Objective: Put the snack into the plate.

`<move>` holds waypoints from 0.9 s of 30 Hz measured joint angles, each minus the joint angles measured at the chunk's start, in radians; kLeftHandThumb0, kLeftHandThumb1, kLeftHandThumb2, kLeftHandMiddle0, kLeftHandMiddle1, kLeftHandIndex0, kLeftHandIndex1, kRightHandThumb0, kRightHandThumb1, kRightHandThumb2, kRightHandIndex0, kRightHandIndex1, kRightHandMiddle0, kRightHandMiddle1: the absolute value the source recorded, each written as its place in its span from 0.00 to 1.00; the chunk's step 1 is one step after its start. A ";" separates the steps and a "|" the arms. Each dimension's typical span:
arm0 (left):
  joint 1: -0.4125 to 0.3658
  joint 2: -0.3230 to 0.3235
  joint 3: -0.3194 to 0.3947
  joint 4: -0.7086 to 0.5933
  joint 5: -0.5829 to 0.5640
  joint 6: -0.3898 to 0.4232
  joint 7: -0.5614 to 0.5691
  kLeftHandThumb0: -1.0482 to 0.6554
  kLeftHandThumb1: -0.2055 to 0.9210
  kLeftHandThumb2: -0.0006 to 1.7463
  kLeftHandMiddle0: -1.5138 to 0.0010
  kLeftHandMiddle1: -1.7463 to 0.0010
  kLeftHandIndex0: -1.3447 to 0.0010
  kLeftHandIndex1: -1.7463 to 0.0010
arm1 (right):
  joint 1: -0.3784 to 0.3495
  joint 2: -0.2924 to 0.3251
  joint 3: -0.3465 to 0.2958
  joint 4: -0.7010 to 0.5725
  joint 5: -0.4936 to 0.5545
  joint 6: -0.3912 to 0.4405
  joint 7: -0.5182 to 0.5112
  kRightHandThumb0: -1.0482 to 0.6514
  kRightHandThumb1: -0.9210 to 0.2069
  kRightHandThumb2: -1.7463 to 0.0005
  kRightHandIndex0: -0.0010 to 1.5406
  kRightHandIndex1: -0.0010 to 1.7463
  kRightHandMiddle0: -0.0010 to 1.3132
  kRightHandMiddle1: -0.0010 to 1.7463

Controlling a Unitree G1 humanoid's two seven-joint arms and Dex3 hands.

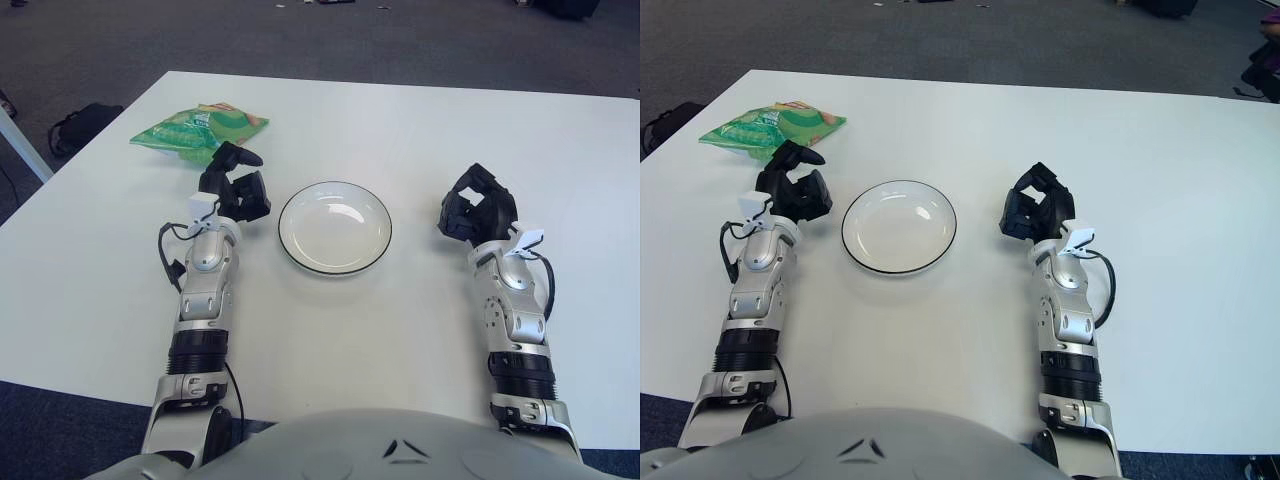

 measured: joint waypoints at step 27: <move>0.004 0.000 0.002 -0.026 0.002 0.001 -0.005 0.35 0.53 0.70 0.23 0.00 0.59 0.00 | 0.007 0.003 -0.015 -0.052 0.027 0.164 -0.032 0.34 0.51 0.27 0.72 1.00 0.45 1.00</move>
